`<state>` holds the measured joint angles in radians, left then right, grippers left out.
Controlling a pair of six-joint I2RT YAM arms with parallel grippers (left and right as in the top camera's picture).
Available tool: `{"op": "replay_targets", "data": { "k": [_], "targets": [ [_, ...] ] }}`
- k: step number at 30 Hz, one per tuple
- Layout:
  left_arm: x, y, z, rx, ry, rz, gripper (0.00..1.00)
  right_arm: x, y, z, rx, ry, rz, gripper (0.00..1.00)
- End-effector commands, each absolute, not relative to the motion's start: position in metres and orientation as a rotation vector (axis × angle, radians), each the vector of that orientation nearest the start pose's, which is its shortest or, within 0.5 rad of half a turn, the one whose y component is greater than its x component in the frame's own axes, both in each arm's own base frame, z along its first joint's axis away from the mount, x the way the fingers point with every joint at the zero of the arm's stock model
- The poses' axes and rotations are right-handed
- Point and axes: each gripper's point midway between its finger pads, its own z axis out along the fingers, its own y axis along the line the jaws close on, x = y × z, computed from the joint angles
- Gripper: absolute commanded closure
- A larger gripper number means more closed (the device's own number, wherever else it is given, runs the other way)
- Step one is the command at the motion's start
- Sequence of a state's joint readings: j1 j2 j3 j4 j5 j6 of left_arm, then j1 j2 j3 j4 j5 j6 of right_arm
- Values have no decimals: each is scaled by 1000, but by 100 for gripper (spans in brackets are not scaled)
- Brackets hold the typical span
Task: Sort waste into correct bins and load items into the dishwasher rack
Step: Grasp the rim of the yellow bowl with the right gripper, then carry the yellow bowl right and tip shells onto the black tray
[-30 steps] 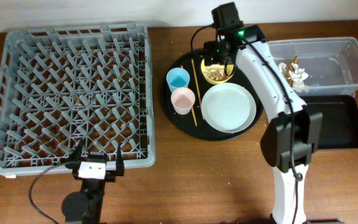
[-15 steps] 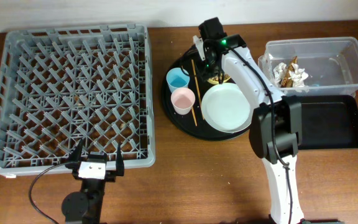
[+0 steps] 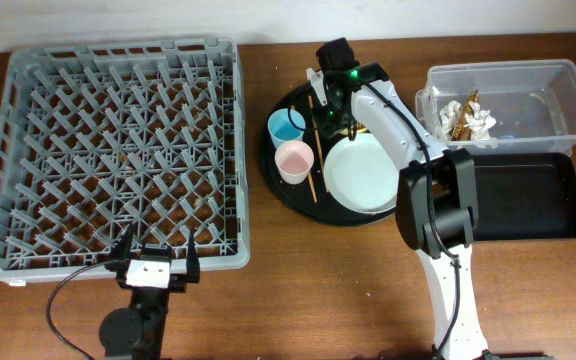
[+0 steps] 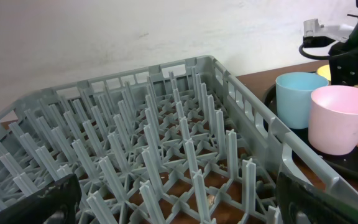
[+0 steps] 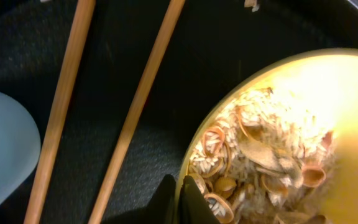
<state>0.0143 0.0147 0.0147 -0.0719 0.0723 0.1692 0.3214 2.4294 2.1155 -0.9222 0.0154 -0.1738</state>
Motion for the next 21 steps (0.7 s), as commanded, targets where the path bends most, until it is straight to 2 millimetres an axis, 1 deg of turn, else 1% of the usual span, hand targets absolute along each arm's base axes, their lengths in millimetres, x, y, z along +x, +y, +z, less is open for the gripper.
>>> {"op": "replay_targets", "data": {
  "k": [1, 2, 4, 6, 7, 9, 10, 12, 14, 15, 16, 19, 20, 21],
  "targets": [
    [246, -10, 158, 202, 1632, 85, 1, 518, 174, 26, -690, 2753, 19, 96],
    [246, -10, 158, 202, 1632, 85, 1, 519, 174, 33, -673, 2749, 22, 96],
    [246, -10, 158, 202, 1632, 85, 1, 522, 174, 55, -645, 2727, 29, 96],
    [246, -10, 158, 202, 1632, 85, 1, 524, 175, 86, -615, 2692, 38, 96],
    [246, -10, 158, 202, 1632, 85, 1, 524, 175, 113, -588, 2667, 47, 96],
    [246, -10, 158, 202, 1632, 85, 1, 517, 174, 156, -562, 2637, 68, 96],
    [246, -10, 158, 202, 1632, 85, 1, 510, 174, 174, -562, 2630, 84, 96],
    [246, -10, 158, 202, 1632, 86, 1, 495, 167, 201, -522, 2649, 95, 96],
    [246, -10, 158, 202, 1632, 85, 1, 473, 153, 222, -449, 2704, 112, 96],
    [246, -10, 158, 202, 1632, 85, 1, 463, 146, 227, -423, 2734, 114, 96],
    [246, -10, 158, 202, 1632, 85, 1, 455, 141, 229, -401, 2759, 121, 96],
    [246, -10, 158, 202, 1632, 85, 1, 424, 116, 235, -293, 2883, 178, 96],
    [246, -10, 158, 202, 1632, 85, 1, 416, 108, 236, -262, 2913, 208, 96],
    [246, -10, 158, 202, 1632, 85, 1, 411, 106, 241, -233, 2917, 296, 96]
  ]
}}
